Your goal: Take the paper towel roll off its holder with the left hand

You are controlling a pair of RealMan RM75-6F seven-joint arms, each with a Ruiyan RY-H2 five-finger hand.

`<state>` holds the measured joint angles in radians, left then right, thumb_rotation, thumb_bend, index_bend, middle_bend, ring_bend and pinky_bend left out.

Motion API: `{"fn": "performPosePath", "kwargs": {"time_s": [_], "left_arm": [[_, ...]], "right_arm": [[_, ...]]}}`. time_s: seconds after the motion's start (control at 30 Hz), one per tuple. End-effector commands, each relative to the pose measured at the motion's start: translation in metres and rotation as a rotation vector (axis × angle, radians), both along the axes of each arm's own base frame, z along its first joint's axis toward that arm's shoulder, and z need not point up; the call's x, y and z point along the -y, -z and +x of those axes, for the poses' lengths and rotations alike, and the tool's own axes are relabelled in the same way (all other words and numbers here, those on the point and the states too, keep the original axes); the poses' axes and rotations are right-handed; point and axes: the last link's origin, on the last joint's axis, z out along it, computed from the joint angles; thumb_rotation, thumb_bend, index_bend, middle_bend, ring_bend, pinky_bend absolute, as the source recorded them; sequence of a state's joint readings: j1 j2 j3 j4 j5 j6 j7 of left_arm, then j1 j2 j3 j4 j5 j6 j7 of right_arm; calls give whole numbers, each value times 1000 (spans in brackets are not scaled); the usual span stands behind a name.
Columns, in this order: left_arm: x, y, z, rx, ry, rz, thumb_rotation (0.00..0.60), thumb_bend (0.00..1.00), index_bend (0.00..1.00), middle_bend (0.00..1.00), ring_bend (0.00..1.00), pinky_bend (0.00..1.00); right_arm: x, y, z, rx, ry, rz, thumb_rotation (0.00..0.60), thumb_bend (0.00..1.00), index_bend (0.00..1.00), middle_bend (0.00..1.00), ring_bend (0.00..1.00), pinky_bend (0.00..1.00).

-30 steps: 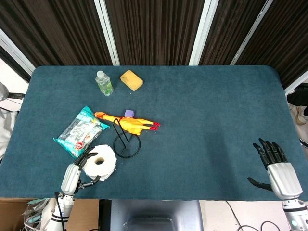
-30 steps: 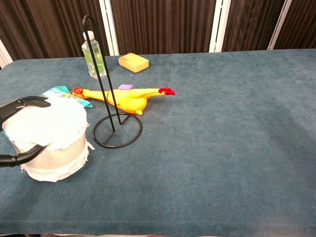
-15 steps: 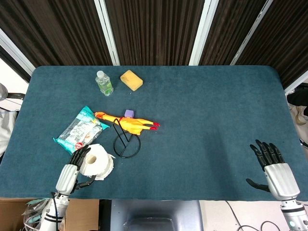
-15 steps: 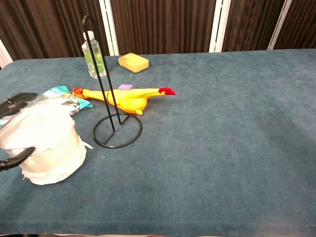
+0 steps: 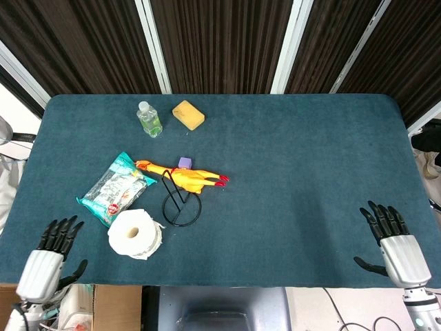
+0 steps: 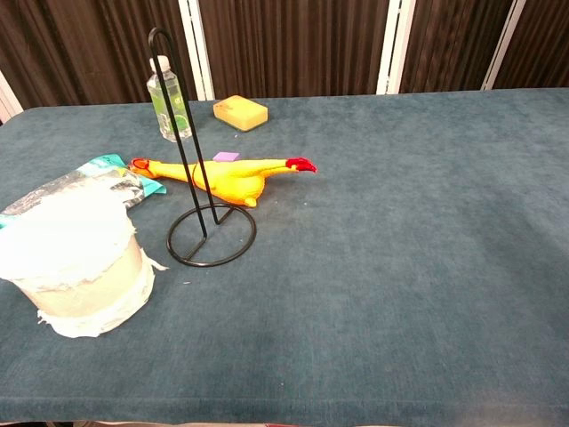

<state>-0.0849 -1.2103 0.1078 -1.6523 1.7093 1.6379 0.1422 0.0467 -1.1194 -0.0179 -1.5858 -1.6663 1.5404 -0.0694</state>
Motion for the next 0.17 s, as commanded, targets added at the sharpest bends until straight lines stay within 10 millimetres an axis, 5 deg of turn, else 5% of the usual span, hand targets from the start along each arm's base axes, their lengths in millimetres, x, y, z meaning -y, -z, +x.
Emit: {"fn": "performPosePath", "kwargs": {"time_s": [0.03, 0.17], "left_arm": [[13, 4, -24, -81, -33, -14, 600, 363, 0, 0, 0, 21], [8, 12, -27, -87, -72, -90, 600, 367, 0, 0, 0, 15]], "right_arm": [[-1, 0, 1, 0, -5, -4, 600, 37, 0, 0, 0, 0], [-1, -1, 0, 1, -3, -15, 600, 38, 0, 0, 0, 0]]}}
